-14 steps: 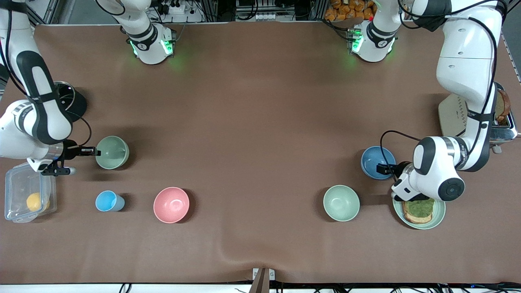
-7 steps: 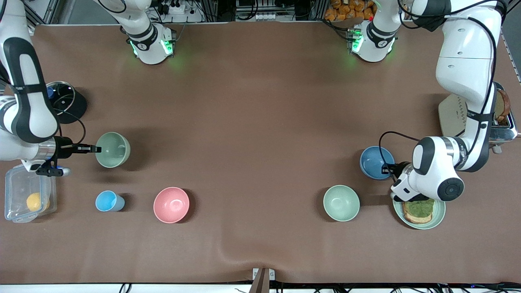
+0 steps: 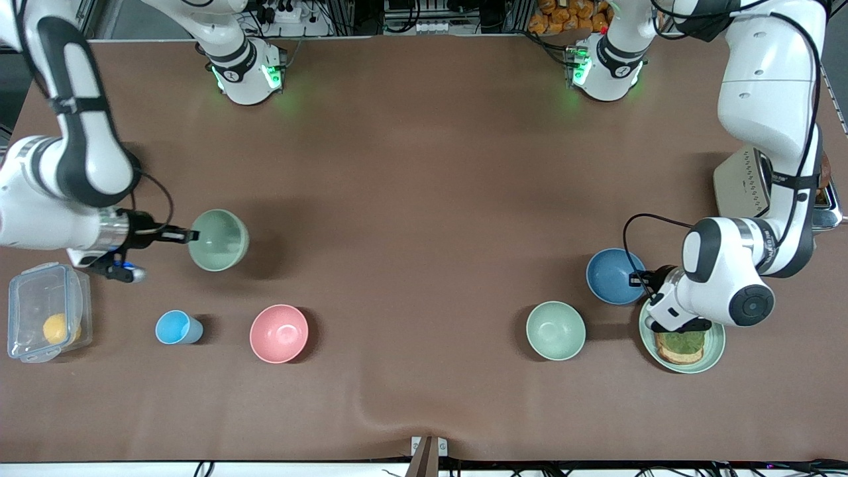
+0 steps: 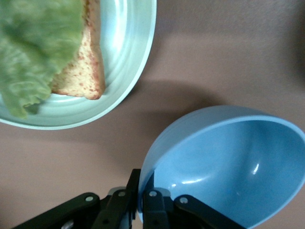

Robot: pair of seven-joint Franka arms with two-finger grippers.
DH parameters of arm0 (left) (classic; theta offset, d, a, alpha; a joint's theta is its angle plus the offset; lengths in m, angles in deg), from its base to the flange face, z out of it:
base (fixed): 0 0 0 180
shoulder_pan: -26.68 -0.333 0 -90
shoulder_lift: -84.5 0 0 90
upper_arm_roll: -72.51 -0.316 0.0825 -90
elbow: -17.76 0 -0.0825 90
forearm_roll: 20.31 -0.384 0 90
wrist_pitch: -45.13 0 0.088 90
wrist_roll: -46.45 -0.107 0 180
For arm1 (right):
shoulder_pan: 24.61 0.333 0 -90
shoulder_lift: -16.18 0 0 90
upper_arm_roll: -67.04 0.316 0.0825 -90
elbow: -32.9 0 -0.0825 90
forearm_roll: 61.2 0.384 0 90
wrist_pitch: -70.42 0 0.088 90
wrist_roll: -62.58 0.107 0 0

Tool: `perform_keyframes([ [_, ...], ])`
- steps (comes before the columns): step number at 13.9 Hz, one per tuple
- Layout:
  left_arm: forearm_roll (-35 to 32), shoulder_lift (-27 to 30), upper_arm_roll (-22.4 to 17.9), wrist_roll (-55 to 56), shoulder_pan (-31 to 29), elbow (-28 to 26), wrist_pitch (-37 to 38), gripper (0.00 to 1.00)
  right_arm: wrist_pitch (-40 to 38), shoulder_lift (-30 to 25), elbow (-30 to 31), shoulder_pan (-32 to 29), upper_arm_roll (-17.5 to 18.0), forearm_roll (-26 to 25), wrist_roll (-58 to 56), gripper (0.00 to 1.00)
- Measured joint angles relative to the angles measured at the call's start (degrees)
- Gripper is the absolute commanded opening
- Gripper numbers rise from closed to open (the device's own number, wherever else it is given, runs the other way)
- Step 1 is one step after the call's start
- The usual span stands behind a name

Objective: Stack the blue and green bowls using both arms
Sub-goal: 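Lift the green bowl with the right gripper while the left gripper lifts the blue bowl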

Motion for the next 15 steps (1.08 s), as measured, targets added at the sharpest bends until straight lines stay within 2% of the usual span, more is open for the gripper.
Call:
perform_keyframes([
  [6,3.5,6.5,1.2,0.1,0.1,-5.6,0.1,0.00,11.9,-7.1,10.1,15.4,0.2,0.3,22.8,0.00],
  [8,4.4,8.3,1.6,0.7,0.1,-7.5,0.1,0.00,15.0,-7.7,11.2,22.3,0.3,0.3,32.1,0.00],
  [10,5.6,9.3,2.3,1.8,0.1,-8.4,-0.1,0.00,17.6,-8.0,11.5,26.7,0.3,0.3,37.8,0.00],
  [15,9.0,10.5,4.4,6.1,0.2,-9.9,-4.6,0.00,32.4,-7.5,18.7,36.1,0.3,0.3,50.3,0.00],
])
